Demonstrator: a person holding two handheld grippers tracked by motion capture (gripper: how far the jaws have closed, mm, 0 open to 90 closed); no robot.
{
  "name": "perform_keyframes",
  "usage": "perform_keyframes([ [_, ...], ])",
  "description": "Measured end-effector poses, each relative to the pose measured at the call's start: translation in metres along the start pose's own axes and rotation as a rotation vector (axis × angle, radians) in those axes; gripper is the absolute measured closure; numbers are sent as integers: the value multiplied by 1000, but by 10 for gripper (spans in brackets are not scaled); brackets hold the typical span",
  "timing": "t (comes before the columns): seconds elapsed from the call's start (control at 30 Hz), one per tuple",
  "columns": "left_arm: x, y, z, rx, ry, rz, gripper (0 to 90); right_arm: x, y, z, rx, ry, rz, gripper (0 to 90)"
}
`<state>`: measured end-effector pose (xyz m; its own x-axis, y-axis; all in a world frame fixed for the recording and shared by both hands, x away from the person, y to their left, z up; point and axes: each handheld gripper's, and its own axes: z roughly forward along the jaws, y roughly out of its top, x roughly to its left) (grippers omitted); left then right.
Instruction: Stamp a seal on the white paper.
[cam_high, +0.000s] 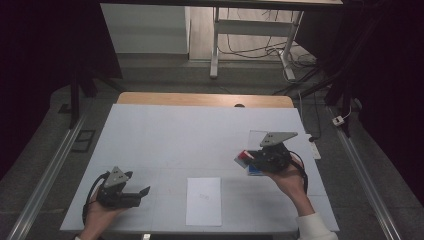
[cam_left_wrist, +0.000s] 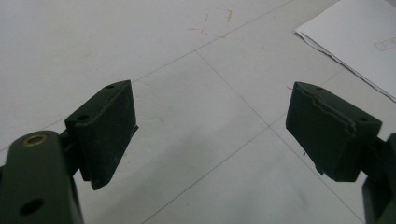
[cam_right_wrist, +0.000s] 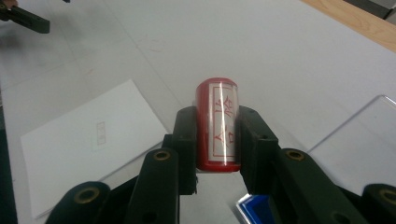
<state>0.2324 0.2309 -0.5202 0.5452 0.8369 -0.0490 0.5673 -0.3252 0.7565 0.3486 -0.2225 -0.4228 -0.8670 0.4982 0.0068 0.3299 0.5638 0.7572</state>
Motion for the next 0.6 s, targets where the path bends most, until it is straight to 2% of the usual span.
perform_keyframes([
  [0.13,0,0,0,-2,2,0,166,6,3,4,3,18,-10,697],
  [0.3,0,0,0,1,-1,-1,166,12,6,8,-8,73,-15,698],
  [0.6,0,0,0,0,-2,-2,167,29,13,16,0,108,-59,697],
])
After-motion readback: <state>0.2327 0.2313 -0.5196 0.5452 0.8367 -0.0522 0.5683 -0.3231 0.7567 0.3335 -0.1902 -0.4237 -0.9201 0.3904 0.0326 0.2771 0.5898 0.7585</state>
